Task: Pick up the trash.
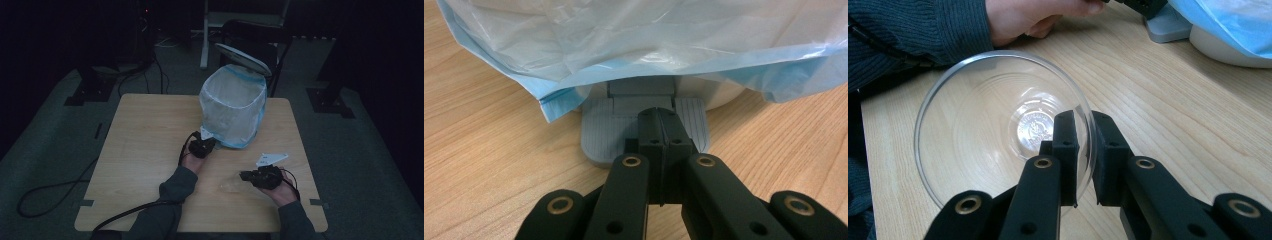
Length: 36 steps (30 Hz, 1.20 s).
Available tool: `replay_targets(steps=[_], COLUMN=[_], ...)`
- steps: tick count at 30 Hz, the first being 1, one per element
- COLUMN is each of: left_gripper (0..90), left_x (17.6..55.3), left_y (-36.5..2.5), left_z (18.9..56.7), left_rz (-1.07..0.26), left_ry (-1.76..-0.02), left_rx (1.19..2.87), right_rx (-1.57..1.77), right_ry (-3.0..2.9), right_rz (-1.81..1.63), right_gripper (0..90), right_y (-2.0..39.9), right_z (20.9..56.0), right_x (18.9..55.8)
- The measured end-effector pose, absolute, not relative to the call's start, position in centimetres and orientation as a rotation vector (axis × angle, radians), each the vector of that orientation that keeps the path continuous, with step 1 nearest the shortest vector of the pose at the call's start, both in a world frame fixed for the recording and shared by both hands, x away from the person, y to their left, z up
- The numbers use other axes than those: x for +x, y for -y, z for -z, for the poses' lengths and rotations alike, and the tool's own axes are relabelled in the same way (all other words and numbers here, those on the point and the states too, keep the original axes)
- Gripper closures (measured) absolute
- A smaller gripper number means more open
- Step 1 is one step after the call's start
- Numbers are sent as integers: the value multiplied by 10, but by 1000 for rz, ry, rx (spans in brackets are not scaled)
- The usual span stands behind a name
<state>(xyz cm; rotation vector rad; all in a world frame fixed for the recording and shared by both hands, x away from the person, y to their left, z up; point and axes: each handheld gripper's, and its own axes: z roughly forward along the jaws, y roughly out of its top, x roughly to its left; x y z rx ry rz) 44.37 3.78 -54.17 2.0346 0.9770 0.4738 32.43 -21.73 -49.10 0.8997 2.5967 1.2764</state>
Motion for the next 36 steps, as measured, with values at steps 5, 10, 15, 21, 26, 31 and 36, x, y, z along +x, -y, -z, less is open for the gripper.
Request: replay_targets(steps=[5, 10, 15, 21, 26, 31, 36], left_gripper=[900, 900, 900, 900, 900, 900, 900], left_x=[444, 444, 443, 443, 443, 443, 443], left_y=[-38, -38, -37, -37, -37, -37, -37], left_z=[542, 542, 542, 542, 542, 542, 542], left_rz=[-476, -477, -480, -485, -485, -483, -484], left_ry=[-976, -975, -975, -973, -973, -975, -974], left_rx=[2036, 2037, 2038, 2041, 2041, 2040, 2040], right_rx=[894, 900, 905, 904, 919, 930, 921], right_ry=[-2592, -2574, -2573, -2561, -2534, -2512, -2534], right_rz=[-1266, -1234, -1215, -1197, -1201, -1179, -1147], right_gripper=[835, 814, 831, 817, 859, 862, 863], right_y=[220, 224, 228, 233, 237, 236, 236], right_z=[490, 490, 492, 493, 493, 494, 495], right_x=[324, 324, 322, 321, 320, 321, 321])
